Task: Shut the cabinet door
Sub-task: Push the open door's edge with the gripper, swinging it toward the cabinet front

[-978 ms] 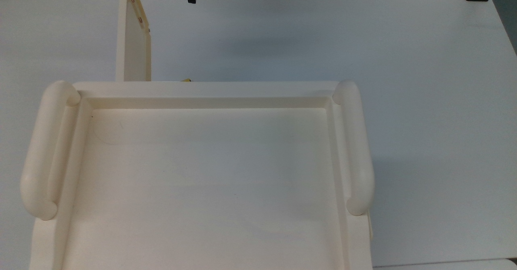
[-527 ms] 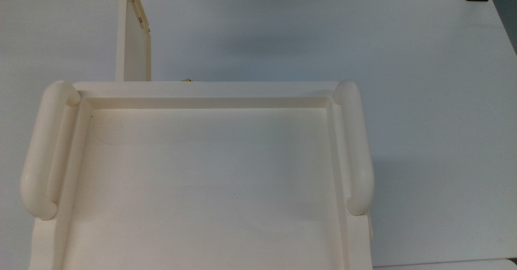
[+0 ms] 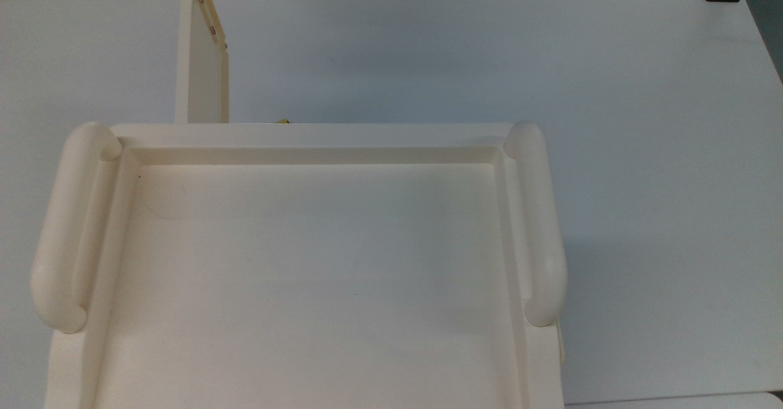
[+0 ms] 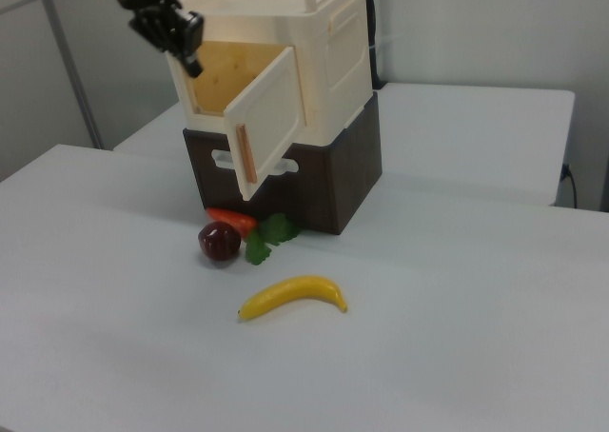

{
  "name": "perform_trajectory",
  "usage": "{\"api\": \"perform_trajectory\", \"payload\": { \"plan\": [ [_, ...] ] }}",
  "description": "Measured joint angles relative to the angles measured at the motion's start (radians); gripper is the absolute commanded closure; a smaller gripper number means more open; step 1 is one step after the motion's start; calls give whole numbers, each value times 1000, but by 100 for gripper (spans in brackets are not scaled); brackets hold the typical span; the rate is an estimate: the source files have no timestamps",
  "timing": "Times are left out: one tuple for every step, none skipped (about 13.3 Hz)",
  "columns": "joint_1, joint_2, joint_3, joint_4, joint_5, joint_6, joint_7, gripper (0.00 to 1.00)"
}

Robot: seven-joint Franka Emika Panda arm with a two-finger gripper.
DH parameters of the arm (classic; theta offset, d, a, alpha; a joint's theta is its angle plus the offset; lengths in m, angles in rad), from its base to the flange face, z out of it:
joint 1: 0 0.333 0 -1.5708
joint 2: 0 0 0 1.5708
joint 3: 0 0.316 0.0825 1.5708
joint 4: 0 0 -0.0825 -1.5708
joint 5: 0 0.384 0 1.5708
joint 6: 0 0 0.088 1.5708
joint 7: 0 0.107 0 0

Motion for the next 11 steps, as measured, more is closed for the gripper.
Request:
{"api": "perform_trajectory", "payload": {
  "plan": [
    [-20, 3, -1, 0, 0, 41, 0, 100],
    [-41, 9, -3, 0, 0, 75, 0, 100],
    [-61, 19, -5, -1, 0, 100, 0, 100],
    [-81, 32, -6, -1, 0, 120, 0, 100],
    [-98, 47, -7, -2, 0, 135, 0, 100],
    [-112, 63, -7, -2, 0, 148, 0, 100],
    [-126, 81, -8, -2, 1, 157, 0, 100],
    [-137, 104, -8, -2, 1, 171, 0, 100],
    [-139, 117, -8, -3, 7, 181, 0, 100],
    [-138, 128, -8, -5, 21, 187, 0, 100],
    [-138, 138, -6, -5, 39, 191, 0, 100]
  ]
}}
